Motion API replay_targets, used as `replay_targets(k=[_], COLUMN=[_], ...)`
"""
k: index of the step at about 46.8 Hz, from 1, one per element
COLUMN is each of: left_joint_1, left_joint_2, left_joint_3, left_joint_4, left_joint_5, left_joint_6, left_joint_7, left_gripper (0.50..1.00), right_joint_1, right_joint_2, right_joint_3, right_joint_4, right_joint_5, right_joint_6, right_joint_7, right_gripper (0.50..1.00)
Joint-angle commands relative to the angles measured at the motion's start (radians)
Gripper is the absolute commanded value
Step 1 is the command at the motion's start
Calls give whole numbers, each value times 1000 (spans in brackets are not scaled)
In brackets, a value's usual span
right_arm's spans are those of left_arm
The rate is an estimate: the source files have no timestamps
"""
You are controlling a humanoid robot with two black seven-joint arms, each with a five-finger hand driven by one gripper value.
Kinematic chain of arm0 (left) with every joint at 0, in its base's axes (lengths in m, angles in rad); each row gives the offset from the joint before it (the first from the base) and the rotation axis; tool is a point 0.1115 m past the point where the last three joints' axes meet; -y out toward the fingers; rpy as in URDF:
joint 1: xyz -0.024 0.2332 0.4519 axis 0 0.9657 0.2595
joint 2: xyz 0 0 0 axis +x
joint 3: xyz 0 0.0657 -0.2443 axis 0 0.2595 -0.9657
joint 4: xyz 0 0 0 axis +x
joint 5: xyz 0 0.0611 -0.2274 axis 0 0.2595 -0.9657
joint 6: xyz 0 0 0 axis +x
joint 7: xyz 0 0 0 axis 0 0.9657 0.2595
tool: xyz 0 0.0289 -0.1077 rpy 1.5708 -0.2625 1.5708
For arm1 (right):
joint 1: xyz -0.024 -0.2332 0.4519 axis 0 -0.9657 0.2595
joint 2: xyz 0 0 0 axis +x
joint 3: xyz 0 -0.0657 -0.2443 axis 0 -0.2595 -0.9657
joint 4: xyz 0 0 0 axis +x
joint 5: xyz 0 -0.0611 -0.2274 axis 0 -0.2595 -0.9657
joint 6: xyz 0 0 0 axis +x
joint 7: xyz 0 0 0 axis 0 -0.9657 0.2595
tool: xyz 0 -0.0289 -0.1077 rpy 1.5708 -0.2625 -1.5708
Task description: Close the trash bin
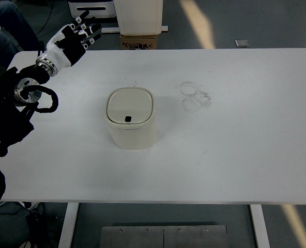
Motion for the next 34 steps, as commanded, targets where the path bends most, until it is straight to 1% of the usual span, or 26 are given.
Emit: replay_targets(k=[1,9,15,18,34], left_joint_1=[35,81,93,104,106], left_joint_2=[-14,-16,-25,-31,-19], left_joint_3=[-7,-22,-25,-28,-37], left_joint_4=[10,16,16,16,16], left_joint_5=[0,-28,-30,-33,-31], left_joint_6=[2,-3,0,3,0], left_joint_7=[0,-15,-73,-93,-98], left_gripper=[1000,1000,1000,1000,1000], right_joint_1=[1,3,-3,-3,1], right_joint_2=[0,0,0,0,0], right_joint_3=[3,1,1,1,1], right_joint_4=[0,0,0,0,8], right_joint_5=[0,-1,0,0,-3], right_joint_6=[0,0,0,0,12], right_joint_7=[0,0,0,0,2], right_gripper=[991,991,991,991,991])
